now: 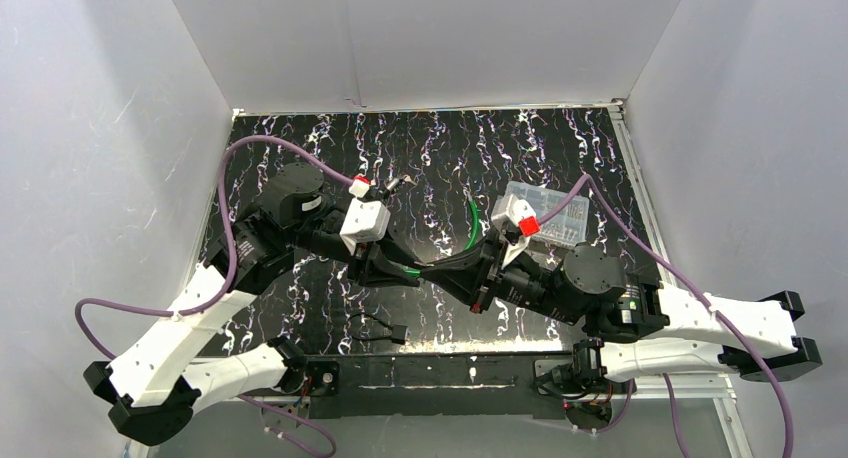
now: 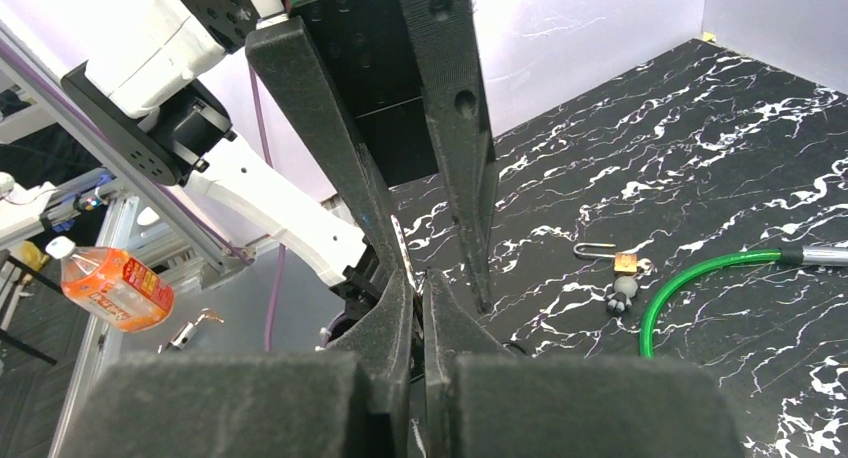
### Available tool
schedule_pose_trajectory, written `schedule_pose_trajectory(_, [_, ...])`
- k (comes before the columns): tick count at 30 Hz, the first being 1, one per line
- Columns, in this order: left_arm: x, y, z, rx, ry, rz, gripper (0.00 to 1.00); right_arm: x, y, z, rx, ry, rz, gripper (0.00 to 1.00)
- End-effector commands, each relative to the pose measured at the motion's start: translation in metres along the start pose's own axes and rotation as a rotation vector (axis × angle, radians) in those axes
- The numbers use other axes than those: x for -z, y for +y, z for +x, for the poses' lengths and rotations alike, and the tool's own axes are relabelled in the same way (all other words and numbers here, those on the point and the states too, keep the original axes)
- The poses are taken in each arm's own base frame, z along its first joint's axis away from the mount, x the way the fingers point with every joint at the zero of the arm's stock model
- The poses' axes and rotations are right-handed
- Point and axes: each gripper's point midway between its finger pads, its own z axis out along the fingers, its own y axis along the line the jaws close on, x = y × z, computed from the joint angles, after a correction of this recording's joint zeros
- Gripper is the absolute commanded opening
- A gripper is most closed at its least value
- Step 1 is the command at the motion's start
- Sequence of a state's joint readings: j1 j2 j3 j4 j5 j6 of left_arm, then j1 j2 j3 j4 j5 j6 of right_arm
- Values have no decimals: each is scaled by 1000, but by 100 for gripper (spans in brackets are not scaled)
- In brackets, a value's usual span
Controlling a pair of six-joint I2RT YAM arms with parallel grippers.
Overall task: Unlock with the key
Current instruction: Adjust the key.
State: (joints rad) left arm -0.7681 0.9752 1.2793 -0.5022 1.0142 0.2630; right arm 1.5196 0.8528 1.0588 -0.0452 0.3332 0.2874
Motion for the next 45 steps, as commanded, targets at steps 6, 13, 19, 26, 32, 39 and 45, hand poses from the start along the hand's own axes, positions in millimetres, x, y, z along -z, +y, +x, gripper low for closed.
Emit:
schedule_pose_trajectory(6, [5, 1, -20, -35, -31, -36, 15, 3, 5, -35, 6, -94, -11, 1])
schedule_pose_trajectory(13, [7, 8, -24, -53, -29, -80, 0, 1, 5, -27, 17, -61, -13, 1])
schedule_pose_trajectory(19, [9, 12, -26, -68, -30, -102, 0, -1, 8, -23, 9, -46, -26, 1])
schedule_pose_trajectory(26, [10, 17, -26, -68, -24, -133, 3, -5, 12, -20, 2, -36, -40, 1])
schedule_pose_trajectory(32, [13, 25, -29, -87, -22, -189, 0, -6, 13, -20, 3, -37, -46, 1])
schedule_pose_trajectory(39, [25, 35, -34, -224, 15, -267, 0, -4, 14, -14, -1, -15, -52, 13])
schedule_pose_trajectory(45, [35, 22, -32, -480, 98, -194, 0, 2, 12, -19, -18, -26, -47, 57])
